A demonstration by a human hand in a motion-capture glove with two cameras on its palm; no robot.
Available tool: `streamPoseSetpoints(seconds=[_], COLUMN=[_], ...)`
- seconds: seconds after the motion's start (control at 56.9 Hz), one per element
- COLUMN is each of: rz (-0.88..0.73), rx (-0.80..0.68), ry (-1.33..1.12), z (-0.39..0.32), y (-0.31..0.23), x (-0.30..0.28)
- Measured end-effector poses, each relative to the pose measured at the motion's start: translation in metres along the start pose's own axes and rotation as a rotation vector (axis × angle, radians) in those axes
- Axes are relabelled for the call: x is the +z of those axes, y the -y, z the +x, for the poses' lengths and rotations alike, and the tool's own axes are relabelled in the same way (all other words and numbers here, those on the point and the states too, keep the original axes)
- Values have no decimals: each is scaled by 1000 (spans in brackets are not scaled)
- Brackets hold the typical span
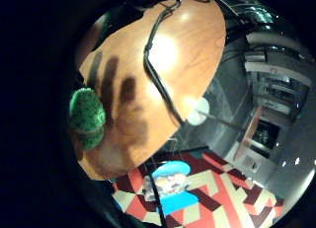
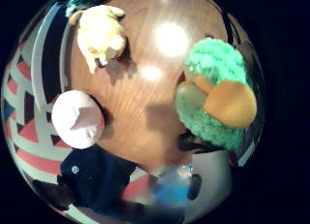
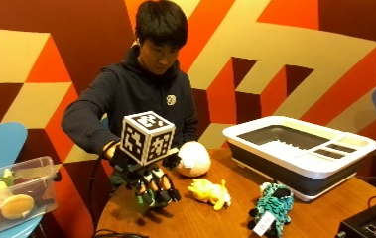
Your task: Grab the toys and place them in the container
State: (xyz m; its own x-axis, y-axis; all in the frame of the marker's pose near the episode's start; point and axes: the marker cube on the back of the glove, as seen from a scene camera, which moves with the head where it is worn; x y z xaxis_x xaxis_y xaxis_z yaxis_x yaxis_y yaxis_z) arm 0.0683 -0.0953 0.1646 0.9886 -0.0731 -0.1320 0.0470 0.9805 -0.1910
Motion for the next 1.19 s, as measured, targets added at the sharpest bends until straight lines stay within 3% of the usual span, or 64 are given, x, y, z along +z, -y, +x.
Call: streamPoseSetpoints(seconds=[0.281,0.492,0.65,0.773,0.86,1.001,1.194], rz=[342,509,636,696,681,448,373], rx=[-208,-389,-410,-411,-399,-423,-415], ry=[342,578,755,758,751,717,554], z=[-81,-166,-231,-283,-306,-314,-278], y=[-42,-30,13,43,64,88,47], x=[-119,-191,-205,-187,-173,-150,-149])
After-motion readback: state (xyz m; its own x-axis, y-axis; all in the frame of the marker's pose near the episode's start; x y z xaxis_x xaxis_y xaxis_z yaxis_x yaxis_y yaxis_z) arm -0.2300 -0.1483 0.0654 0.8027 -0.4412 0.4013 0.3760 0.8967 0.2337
